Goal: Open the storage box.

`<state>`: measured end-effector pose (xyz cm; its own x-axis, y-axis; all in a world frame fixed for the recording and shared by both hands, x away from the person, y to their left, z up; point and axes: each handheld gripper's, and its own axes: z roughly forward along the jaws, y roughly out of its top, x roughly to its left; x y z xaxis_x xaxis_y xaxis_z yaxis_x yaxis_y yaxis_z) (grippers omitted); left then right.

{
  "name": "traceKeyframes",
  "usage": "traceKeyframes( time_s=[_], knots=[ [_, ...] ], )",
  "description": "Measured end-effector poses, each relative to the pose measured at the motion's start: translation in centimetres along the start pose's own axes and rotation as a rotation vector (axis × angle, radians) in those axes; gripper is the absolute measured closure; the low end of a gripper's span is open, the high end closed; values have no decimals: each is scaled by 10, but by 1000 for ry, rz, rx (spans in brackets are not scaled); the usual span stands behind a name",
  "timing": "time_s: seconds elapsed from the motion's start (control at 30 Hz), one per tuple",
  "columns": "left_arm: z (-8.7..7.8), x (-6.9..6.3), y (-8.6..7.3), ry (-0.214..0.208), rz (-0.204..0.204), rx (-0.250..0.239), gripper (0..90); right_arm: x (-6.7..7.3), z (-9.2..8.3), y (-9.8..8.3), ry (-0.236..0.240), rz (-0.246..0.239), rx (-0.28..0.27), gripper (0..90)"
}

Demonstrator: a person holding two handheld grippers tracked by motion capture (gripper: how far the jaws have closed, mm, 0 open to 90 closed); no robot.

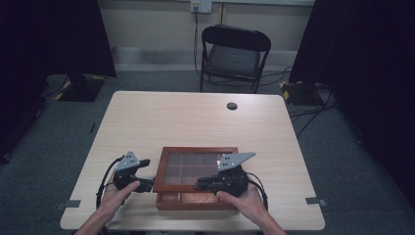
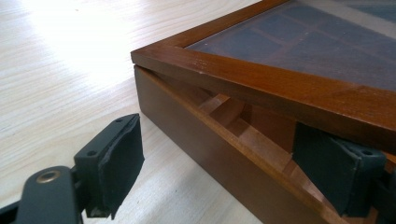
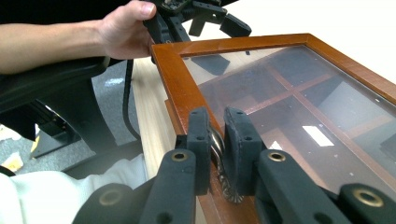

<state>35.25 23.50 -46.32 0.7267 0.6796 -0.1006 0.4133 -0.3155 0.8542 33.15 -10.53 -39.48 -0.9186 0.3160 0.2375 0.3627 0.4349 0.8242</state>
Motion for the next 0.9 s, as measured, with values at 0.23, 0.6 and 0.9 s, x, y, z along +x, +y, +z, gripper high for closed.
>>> traceKeyframes(
  time_s=[0.23, 0.6, 0.9],
  knots=[
    [0, -1, 2, 6, 12, -5, 162, -4, -16, -3, -44, 28, -50, 607],
    [-2, 2, 9, 3, -5, -59, 163, -15, -41, -14, -118, 78, -87, 377],
    [-5, 1, 14, 18, -7, -59, 184, -21, -54, -15, -174, 85, -88, 267]
  ],
)
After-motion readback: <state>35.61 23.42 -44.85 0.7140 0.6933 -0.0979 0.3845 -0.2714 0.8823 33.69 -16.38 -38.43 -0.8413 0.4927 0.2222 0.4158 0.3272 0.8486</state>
